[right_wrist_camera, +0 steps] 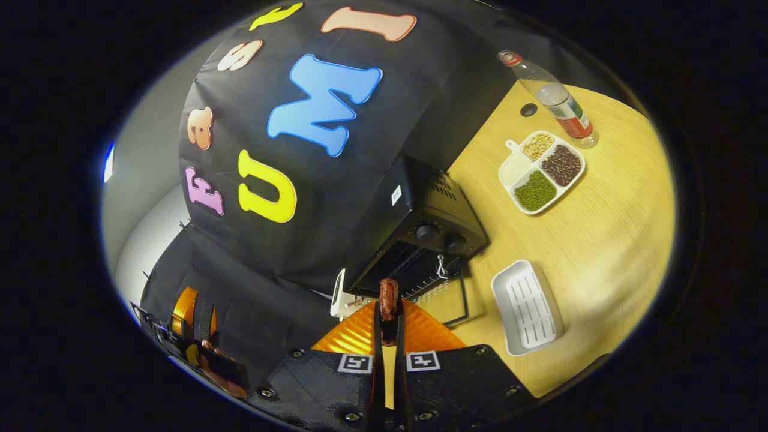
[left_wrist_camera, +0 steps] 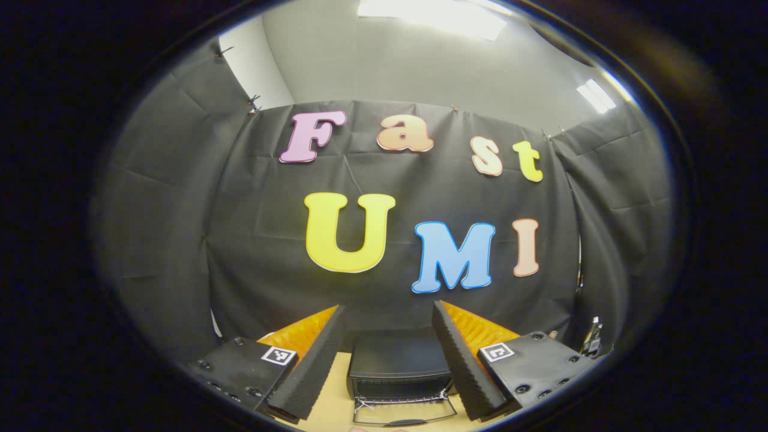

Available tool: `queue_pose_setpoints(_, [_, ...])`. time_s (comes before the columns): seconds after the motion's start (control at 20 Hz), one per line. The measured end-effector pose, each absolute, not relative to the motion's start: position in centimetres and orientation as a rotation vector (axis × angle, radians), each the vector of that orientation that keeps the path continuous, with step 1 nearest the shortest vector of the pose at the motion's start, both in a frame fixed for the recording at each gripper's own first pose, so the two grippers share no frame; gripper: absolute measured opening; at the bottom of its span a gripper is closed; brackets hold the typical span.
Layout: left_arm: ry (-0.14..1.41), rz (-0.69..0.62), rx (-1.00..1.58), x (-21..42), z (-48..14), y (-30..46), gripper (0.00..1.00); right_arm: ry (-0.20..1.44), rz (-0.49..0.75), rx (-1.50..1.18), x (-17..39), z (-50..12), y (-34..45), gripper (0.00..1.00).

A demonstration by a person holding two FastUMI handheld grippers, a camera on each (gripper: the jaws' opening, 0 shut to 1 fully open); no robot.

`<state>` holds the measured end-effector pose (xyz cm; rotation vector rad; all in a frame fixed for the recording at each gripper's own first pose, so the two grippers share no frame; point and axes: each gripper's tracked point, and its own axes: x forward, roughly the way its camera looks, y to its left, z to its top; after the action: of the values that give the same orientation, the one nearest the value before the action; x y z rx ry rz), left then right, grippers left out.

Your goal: Open the electric oven with the left hand, put the food in, and close the electric oven.

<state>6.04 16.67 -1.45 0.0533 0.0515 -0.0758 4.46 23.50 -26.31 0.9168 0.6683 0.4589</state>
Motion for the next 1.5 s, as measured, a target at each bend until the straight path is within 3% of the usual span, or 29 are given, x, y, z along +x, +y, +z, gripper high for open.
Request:
queue_pose_setpoints(0.5, [0.069,-0.057,0.078,6.2,-2.0,22.7,1.00,0.740,0.432,0.910,9.8,-30.1,32.6,0.06])
queue_pose_setpoints(0.6, [0.080,-0.045,0.082,6.3,-2.2,24.1,0.96,0.749,0.404,0.933,11.4,-31.4,34.0,0.06])
queue_pose_setpoints(0.75, [0.088,-0.027,0.083,6.7,-2.5,26.2,1.00,0.753,0.350,0.977,13.5,-33.2,35.7,0.06])
queue_pose_setpoints(0.85, [0.104,-0.017,0.077,6.8,-3.2,27.5,0.95,0.762,0.308,0.990,14.7,-34.6,36.5,0.06])
queue_pose_setpoints(0.9, [0.113,-0.011,0.075,7.0,-3.6,28.2,0.99,0.768,0.292,0.989,15.1,-35.3,36.9,0.06])
queue_pose_setpoints(1.0, [0.131,-0.001,0.070,7.3,-4.4,29.6,0.92,0.766,0.269,0.993,16.1,-36.2,37.6,0.06])
queue_pose_setpoints(1.05, [0.137,0.003,0.069,7.4,-4.6,30.2,0.99,0.755,0.257,1.000,16.8,-36.6,38.0,0.07])
queue_pose_setpoints(1.5, [0.166,0.037,0.079,7.4,-5.1,34.1,0.99,0.678,0.073,1.076,21.5,-39.1,37.5,0.12])
